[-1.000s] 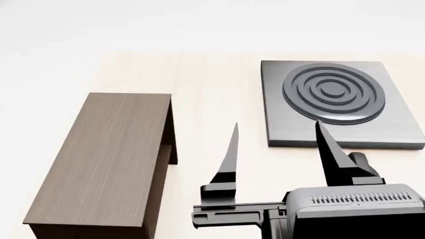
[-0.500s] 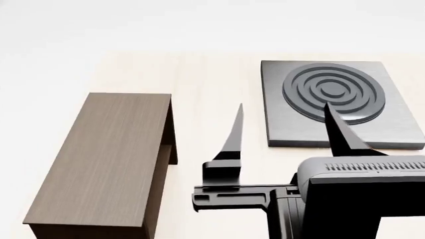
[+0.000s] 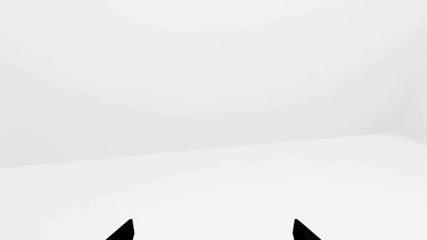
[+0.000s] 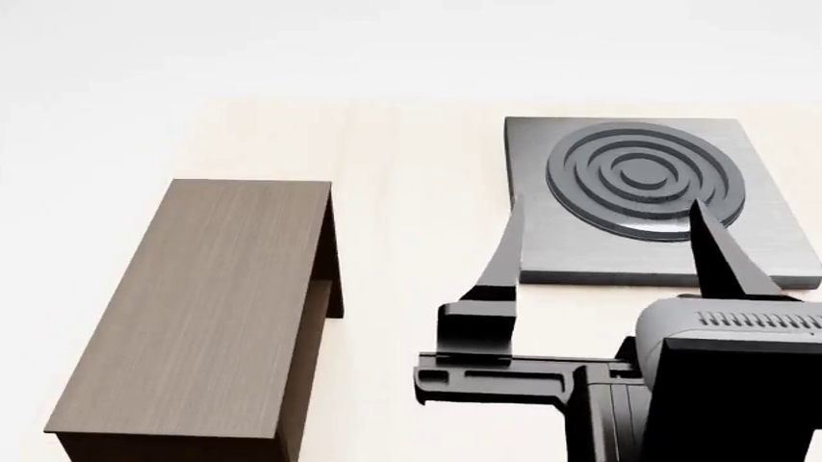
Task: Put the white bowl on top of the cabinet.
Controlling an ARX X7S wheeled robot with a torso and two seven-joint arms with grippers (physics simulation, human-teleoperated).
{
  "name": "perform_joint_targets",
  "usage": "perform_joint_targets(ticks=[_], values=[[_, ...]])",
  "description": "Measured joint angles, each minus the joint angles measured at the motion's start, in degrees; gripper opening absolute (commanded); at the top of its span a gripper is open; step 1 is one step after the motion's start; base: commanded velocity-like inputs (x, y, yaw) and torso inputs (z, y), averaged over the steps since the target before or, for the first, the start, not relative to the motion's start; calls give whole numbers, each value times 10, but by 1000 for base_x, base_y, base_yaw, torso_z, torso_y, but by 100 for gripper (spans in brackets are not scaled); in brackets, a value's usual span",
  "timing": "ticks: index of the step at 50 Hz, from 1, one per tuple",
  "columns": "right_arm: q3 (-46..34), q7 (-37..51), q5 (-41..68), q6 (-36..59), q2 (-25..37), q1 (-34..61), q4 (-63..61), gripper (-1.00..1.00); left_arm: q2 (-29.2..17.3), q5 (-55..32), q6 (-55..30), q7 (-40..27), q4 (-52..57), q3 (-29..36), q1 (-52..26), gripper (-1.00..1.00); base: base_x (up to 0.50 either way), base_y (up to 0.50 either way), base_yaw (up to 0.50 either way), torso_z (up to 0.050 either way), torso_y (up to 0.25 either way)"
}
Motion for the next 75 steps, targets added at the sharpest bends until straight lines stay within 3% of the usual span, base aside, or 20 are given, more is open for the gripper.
perform_joint_targets(ticks=[40, 75], values=[[226, 219, 237, -76, 175, -109, -5, 100, -6, -2, 4, -8, -2, 5, 2, 100, 0, 0, 0, 0, 0], [491, 181, 229, -140, 184, -322, 56, 100, -12, -3, 3, -13, -6, 12, 0, 100, 0, 0, 0, 0, 0]])
